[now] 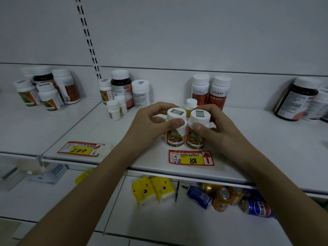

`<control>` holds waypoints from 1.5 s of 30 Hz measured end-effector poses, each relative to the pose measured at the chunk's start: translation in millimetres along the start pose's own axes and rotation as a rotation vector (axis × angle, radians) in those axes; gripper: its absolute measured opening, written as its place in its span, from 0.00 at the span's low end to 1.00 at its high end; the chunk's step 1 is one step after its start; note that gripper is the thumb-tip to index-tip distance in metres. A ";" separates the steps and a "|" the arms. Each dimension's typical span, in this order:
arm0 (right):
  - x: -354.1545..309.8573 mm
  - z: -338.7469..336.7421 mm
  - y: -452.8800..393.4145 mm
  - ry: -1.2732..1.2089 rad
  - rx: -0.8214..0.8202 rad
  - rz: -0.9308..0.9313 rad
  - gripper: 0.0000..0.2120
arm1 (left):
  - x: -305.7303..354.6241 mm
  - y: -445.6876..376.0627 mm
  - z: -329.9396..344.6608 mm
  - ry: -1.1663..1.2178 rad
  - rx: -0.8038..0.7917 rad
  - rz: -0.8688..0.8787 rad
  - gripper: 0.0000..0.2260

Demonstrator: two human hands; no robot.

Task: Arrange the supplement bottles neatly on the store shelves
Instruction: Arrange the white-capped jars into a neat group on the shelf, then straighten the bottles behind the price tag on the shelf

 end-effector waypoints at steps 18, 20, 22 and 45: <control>-134.8 7.0 -42.6 0.556 0.109 -0.176 0.09 | 61.4 -21.7 -83.8 -0.938 -0.089 -0.180 0.18; -152.9 35.5 -50.2 0.559 0.058 -0.204 0.10 | 71.1 -17.0 -110.5 -0.989 -0.060 -0.239 0.17; -165.7 67.5 -55.0 0.556 0.002 -0.220 0.10 | 79.4 -7.0 -136.9 -1.031 -0.035 -0.298 0.16; -302.1 526.6 -38.9 0.766 -0.254 -0.316 0.17 | 139.6 225.4 -536.2 -1.240 0.220 -0.516 0.17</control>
Point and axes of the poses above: each hand's wrist, its own y-axis away from the middle knuckle, its own z-axis out of the palm, x = y × z, the point moved 9 cm from there along -y, towards the middle knuckle, and after that the axes turned 13 degrees about z, right-handed, at the moved point
